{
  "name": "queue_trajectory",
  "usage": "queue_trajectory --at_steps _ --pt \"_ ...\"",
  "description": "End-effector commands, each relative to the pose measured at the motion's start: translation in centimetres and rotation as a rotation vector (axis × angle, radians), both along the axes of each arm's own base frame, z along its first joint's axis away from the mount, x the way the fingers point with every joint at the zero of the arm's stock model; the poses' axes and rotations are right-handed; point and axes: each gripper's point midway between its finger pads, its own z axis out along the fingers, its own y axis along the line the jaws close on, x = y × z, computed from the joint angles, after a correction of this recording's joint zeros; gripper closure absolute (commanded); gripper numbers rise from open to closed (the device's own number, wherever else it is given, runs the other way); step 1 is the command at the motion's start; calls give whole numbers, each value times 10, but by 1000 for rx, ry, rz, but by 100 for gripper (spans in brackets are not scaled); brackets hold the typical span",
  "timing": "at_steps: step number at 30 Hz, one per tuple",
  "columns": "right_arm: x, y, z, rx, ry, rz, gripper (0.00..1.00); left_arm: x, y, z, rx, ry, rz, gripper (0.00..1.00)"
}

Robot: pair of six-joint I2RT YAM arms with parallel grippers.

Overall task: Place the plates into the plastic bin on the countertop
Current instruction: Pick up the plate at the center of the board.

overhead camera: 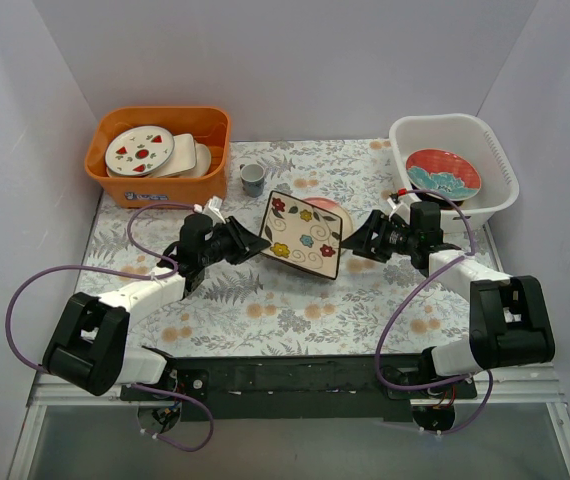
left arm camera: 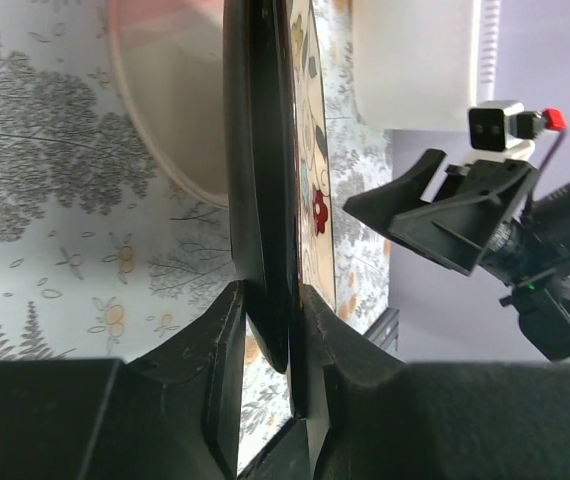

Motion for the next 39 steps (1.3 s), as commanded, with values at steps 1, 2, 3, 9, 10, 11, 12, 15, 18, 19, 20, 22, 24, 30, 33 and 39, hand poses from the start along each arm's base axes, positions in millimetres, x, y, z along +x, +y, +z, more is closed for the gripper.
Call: queue_trajectory --at_steps 1,2,3,9,10,11,12,15,18,19,20,22,24,30,33,39 --pt "3 5 6 34 -28 19 27 -19 -22 171 -325 -493 -179 100" --pt "2 5 6 38 -26 20 27 -19 -23 173 -327 -498 -188 100" --pt "3 6 7 41 -31 20 27 -22 -23 175 -331 -503 -202 100" --pt "2 7 4 51 -20 20 27 -23 -22 175 -335 -505 -197 100" --pt "3 7 5 54 -25 18 28 -23 -22 175 -333 -505 -197 100" --pt "2 7 3 58 -16 16 28 -22 -22 174 -331 -504 -196 100" --pt "2 7 3 61 -19 14 29 -21 -22 170 -325 -492 -192 100" --pt "4 8 -2 71 2 15 31 -20 -20 166 -322 -489 -173 100" --pt "3 9 -6 74 8 12 32 -17 -19 157 -318 -478 -152 100" --pt "4 8 -7 72 4 6 32 -16 -19 155 -317 -475 -150 100" --pt "6 8 -5 75 -10 5 33 -16 -19 152 -319 -469 -151 100" --pt "10 10 -6 87 -12 1 39 -14 -21 149 -321 -462 -155 100" --pt "14 14 -1 116 -39 23 42 -13 -22 143 -318 -450 -159 100" --pt "19 22 -9 184 2 54 50 -10 -24 124 -318 -411 -154 100" --pt "18 24 -14 197 16 57 53 -8 -24 118 -322 -395 -154 100" --pt "20 18 -13 154 -17 26 60 0 -25 99 -293 -355 -135 100"
